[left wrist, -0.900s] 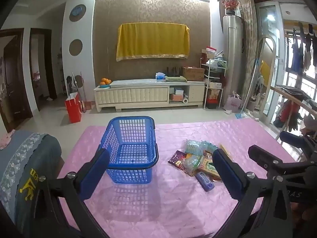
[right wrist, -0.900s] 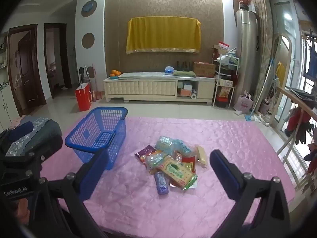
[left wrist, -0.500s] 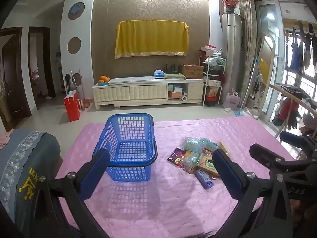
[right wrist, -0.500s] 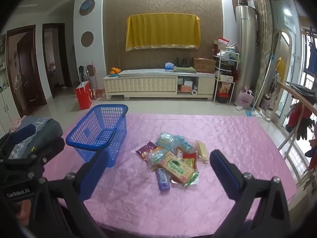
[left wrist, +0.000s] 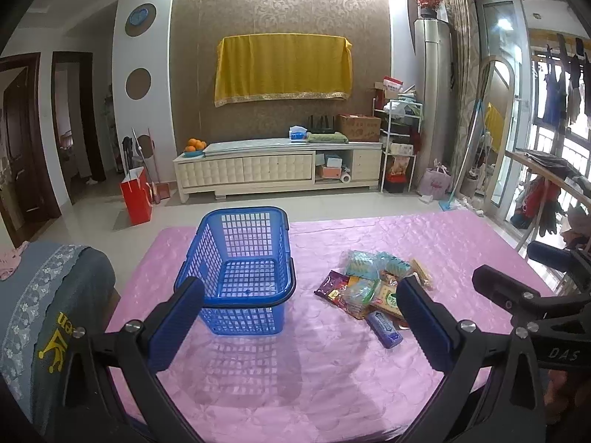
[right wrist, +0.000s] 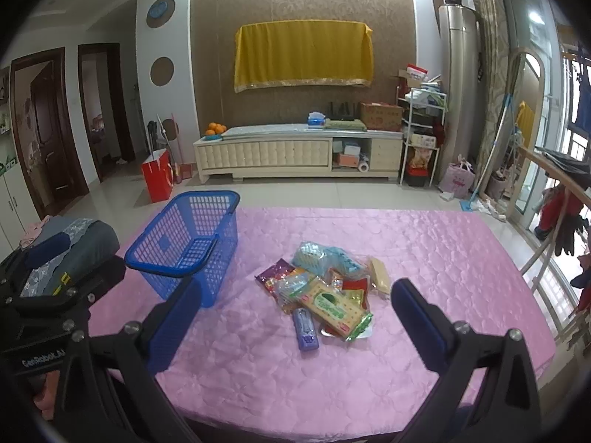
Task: Organize snacks
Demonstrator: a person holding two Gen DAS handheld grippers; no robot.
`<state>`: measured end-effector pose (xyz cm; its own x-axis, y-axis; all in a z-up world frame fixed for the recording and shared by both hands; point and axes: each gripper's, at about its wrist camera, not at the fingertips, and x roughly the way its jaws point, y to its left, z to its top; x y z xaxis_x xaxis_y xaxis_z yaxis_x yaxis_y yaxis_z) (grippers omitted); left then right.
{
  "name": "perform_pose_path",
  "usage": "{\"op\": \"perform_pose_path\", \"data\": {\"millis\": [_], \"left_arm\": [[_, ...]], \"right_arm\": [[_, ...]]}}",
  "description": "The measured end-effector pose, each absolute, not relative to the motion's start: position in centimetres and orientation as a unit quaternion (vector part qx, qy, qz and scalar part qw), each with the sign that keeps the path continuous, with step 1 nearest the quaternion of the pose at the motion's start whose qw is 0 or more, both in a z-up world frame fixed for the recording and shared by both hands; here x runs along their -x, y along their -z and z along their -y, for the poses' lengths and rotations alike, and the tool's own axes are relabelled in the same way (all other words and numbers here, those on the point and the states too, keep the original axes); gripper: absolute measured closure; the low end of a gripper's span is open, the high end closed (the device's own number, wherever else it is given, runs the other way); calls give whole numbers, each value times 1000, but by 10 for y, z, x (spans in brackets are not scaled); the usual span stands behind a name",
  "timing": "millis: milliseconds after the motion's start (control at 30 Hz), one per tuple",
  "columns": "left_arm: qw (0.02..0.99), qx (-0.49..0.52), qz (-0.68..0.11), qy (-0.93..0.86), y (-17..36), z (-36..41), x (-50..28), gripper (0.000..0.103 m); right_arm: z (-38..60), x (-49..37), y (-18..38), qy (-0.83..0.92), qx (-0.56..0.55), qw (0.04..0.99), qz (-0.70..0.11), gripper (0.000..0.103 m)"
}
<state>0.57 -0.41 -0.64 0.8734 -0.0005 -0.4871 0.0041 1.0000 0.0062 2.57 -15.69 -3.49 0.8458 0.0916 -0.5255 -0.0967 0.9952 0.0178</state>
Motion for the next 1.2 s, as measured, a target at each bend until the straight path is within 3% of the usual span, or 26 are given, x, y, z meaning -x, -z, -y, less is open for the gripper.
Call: {"op": "perform_pose_path", "data": {"millis": [1200], "left_arm": [[966,5,-259,2,8,-2,-5,0]], "right_arm": [[155,-25,36,-55,6,957,-283,0]]}}
